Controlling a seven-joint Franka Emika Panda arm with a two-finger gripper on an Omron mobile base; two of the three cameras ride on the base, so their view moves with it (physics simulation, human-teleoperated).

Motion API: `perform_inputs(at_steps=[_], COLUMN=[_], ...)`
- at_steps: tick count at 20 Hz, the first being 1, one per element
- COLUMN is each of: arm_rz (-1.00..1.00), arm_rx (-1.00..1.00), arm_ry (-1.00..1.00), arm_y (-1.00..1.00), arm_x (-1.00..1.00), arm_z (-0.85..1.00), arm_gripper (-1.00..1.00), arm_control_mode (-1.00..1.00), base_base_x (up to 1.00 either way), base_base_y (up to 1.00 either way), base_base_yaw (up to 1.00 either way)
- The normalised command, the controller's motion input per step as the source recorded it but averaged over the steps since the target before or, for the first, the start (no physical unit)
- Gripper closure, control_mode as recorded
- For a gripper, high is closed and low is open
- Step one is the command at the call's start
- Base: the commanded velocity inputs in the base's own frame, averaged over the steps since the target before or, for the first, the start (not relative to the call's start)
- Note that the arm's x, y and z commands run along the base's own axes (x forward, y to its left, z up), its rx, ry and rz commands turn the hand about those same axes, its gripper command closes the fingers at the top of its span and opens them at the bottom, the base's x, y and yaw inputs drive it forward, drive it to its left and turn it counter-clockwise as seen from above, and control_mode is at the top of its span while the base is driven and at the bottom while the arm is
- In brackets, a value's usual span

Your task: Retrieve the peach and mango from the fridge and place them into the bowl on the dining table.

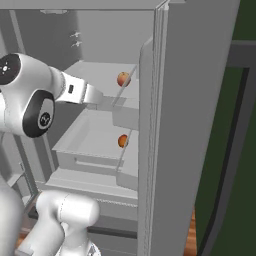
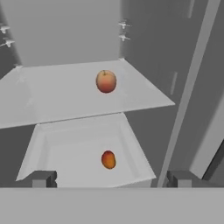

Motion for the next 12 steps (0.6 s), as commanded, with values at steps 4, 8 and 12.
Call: perform_inputs(at_steps=[4,8,12], arm_rz=[0.00,0.00,0.00], arm_rx=[0.00,0.00,0.02], arm_ry=[-0.01,-0.01,0.00], arm_y=[-0.08,-0.05,-0.12], arm_x=[0.18,0.29,0.34], arm_z=[-0.13,-0.12,-0.02], arm_gripper=[-1.00,-1.00,-1.00], arm_control_mode=[-1.00,-1.00,-1.00], base_base_x=[0.00,0.00,0.00], base_base_y=[0.00,0.00,0.00], base_base_yaw=[0.00,0.00,0.00])
